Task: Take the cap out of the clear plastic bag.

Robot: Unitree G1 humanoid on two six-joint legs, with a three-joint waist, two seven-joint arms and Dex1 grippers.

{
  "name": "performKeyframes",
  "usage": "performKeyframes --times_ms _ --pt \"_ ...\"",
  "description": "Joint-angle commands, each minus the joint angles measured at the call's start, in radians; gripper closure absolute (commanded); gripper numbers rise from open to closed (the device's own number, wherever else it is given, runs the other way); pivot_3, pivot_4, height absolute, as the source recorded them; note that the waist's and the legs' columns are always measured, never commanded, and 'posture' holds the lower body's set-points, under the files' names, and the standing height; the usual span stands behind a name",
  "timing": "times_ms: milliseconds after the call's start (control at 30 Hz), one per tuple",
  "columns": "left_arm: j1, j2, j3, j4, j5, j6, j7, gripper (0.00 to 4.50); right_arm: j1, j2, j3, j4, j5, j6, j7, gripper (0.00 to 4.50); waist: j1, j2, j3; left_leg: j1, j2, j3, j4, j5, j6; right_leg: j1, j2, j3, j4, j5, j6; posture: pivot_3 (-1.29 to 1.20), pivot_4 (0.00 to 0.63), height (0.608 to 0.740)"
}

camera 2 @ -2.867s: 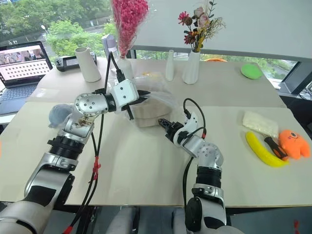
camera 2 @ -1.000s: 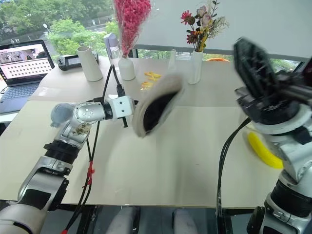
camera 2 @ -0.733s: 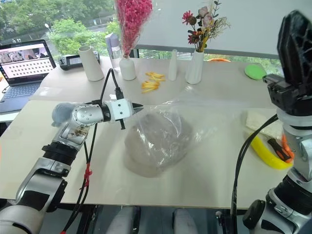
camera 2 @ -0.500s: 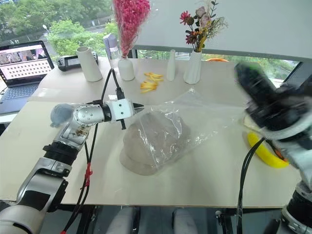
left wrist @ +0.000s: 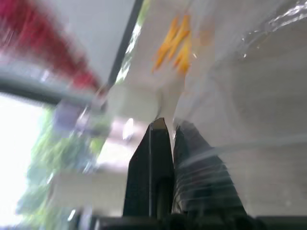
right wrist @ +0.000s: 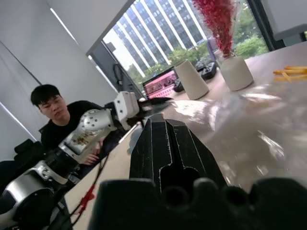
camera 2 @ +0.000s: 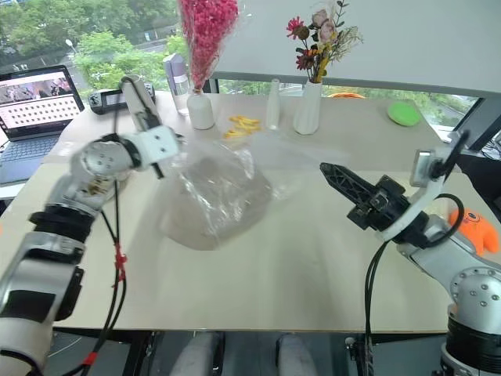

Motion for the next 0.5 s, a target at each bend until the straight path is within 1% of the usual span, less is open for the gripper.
performKeyframes --times_ms 33,100,133,167,233,300,367,433,500 --pt "0.055 0.083 0.104 -0.043 -0.014 0.114 0.074 4.25 -0.04 -0.002 -0.001 0.014 -0.024 -0.024 0.001 4.44 0.003 0.0 0.0 0.0 0.0 0.0 0.0 0.0 0.0 0.0 0.0 0.0 0.0 0.0 0.0 0.0 0.15 0.74" --pt "0.192 0.049 0.149 -0.2 -0.078 0.252 0.026 4.25 -0.062 0.003 0.01 0.042 -0.042 -0.023 0.001 4.44 0.002 0.001 0.0 0.0 0.0 0.0 0.0 0.0 0.0 0.0 -0.001 0.0 0.0 0.0 0.0 0.0 0.15 0.74" --pt "0.256 0.014 0.154 -0.301 -0.11 0.33 -0.012 4.25 -0.07 0.005 0.014 0.051 -0.051 -0.022 0.003 4.44 0.002 0.002 -0.001 0.001 -0.001 0.001 -0.001 0.0 0.0 0.0 -0.001 0.001 0.0 0.0 0.0 0.0 0.15 0.74" --pt "0.321 -0.047 0.128 -0.431 -0.157 0.407 -0.06 4.25 -0.077 0.009 0.021 0.058 -0.061 -0.022 0.005 4.44 0.007 0.002 -0.001 0.002 -0.001 0.002 -0.001 0.0 0.0 0.002 -0.002 0.001 0.0 0.002 -0.004 0.0 0.15 0.74" --pt "0.394 -0.178 0.064 -0.638 -0.264 0.512 -0.139 4.25 -0.086 0.022 0.039 0.055 -0.071 -0.017 0.001 4.44 0.028 0.002 -0.001 0.002 -0.001 0.001 0.0 0.0 0.0 0.002 -0.002 0.0 -0.001 0.003 -0.005 0.0 0.15 0.74" --pt "0.403 -0.289 0.018 -0.751 -0.331 0.579 -0.179 4.25 -0.079 0.035 0.066 0.033 -0.083 -0.007 -0.002 4.44 0.049 0.0 -0.001 0.0 -0.001 0.001 0.003 0.0 0.0 0.004 -0.003 -0.002 0.0 0.004 -0.006 0.0 0.15 0.74" --pt "0.385 -0.363 -0.004 -0.803 -0.361 0.635 -0.19 4.25 -0.066 0.046 0.088 0.007 -0.093 0.001 -0.009 4.44 0.055 -0.001 -0.001 -0.005 0.0 0.0 0.005 0.0 0.0 0.002 -0.003 -0.003 -0.002 0.004 -0.007 0.0 0.15 0.74" --pt "0.343 -0.395 -0.018 -0.79 -0.373 0.626 -0.206 4.25 -0.042 0.067 0.101 -0.027 -0.094 -0.007 -0.024 4.44 0.046 -0.001 -0.001 -0.006 -0.001 0.001 0.005 0.0 0.0 0.002 -0.003 -0.002 -0.003 0.004 -0.006 0.0 0.15 0.74" --pt "0.294 -0.407 -0.022 -0.758 -0.376 0.614 -0.212 4.25 -0.017 0.089 0.108 -0.06 -0.091 -0.018 -0.043 4.44 0.032 -0.001 -0.001 -0.006 0.0 0.001 0.004 0.0 0.0 0.001 -0.001 -0.001 -0.002 0.004 -0.006 0.0 0.15 0.74"
